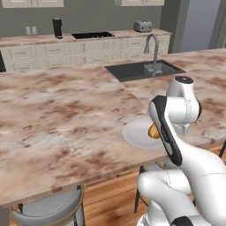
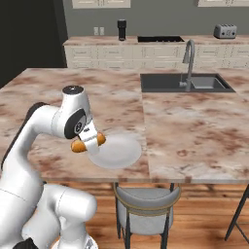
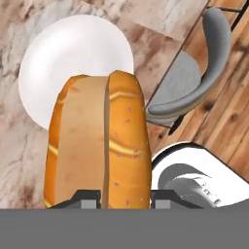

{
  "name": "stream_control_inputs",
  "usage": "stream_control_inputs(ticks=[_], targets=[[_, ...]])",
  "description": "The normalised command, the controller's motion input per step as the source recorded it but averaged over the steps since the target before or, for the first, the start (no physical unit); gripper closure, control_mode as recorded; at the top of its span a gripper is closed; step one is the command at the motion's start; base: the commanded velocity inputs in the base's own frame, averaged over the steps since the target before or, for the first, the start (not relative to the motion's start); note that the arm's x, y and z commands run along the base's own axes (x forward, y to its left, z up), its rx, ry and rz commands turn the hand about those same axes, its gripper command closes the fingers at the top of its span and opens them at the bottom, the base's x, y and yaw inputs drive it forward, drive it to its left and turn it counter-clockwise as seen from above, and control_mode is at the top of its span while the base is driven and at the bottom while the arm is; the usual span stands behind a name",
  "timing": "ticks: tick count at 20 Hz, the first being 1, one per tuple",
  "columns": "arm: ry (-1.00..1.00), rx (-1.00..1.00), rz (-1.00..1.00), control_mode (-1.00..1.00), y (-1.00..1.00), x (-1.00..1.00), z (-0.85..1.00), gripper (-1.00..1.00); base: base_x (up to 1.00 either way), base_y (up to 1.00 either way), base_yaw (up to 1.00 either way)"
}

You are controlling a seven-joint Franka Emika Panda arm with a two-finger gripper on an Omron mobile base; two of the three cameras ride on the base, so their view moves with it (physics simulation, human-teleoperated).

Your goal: Move the hot dog bun to the plate on the dining table and place the condiment next to that plate. Then navigate to the fridge and take the sausage and place it on the plate as well.

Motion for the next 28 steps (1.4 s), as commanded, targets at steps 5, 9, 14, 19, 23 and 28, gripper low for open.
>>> stream_control_inputs(ticks=[5,9,14,19,23,28], targets=[[0.12,0.03,0.11,-1.00,-0.07,0.43,-0.49,1.00,0.00,0.00,0.00],[0.07,0.00,0.04,-1.00,0.00,0.54,-0.32,1.00,0.00,0.00,0.00],[0.08,0.00,0.00,-1.00,-0.02,0.64,-0.22,1.00,0.00,0.00,0.00],[0.08,0.00,-0.02,-1.00,-0.10,0.49,-0.30,1.00,0.00,0.00,0.00],[0.08,0.00,-0.03,-1.00,-0.17,0.39,-0.33,1.00,0.00,0.00,0.00],[0.08,0.00,-0.03,-1.00,-0.14,0.40,-0.36,1.00,0.00,0.00,0.00]])
